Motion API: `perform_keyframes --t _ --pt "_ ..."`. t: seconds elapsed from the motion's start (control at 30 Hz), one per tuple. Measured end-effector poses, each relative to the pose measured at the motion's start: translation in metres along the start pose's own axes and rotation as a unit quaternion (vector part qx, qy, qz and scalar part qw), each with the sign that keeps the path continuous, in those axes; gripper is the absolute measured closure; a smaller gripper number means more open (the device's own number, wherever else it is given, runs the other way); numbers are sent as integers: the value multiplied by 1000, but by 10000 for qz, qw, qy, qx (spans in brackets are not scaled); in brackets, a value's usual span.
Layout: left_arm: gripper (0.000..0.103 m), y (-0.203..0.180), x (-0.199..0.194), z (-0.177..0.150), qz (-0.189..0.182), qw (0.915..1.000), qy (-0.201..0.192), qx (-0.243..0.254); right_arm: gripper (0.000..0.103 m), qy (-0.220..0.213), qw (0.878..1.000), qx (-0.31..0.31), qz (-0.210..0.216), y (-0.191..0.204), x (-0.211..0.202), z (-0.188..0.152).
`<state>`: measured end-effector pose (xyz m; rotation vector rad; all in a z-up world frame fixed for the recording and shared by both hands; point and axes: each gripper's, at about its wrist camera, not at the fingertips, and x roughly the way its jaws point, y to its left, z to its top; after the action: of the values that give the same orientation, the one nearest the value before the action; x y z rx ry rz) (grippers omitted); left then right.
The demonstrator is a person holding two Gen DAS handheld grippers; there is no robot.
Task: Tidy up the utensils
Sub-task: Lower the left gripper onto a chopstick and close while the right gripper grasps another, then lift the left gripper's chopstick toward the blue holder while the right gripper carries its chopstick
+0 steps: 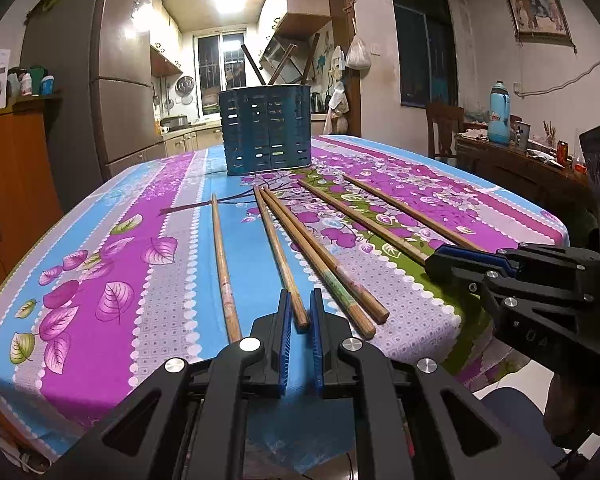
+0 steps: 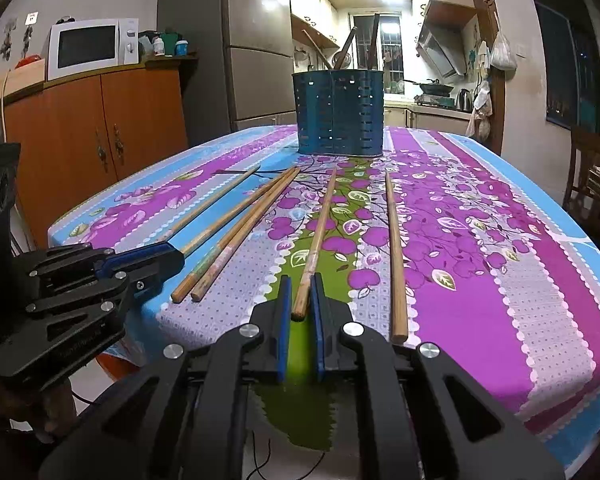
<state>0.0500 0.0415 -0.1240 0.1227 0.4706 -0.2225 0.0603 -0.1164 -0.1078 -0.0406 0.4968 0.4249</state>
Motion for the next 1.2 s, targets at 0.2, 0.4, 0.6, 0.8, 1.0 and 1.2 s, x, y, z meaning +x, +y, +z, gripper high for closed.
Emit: perform_keyframes --t 0.2,0.4,0.6,0.8,1.0,1.2 --pt "92 -2 -1 -3 69 9999 -142 36 94 -31 10000 43 31 -1 0 -2" --pt "92 -5 -3 -7 147 9996 -248 30 94 -154 9999 53 -11 1 0 -5" --pt "94 -3 -5 -5 114 9996 -254 -45 98 -311 9992 237 5 -3 -3 -8" --pt "94 -2 -19 6 137 9988 -473 3 98 -475 9986 227 -2 -4 -17 -1" --pt "94 0 -41 25 187 9964 -832 21 98 -859 9963 -7 -55 -2 -50 27" --pt "94 4 -61 57 229 9909 -1319 109 98 -1253 9913 -396 -47 -2 -74 66"
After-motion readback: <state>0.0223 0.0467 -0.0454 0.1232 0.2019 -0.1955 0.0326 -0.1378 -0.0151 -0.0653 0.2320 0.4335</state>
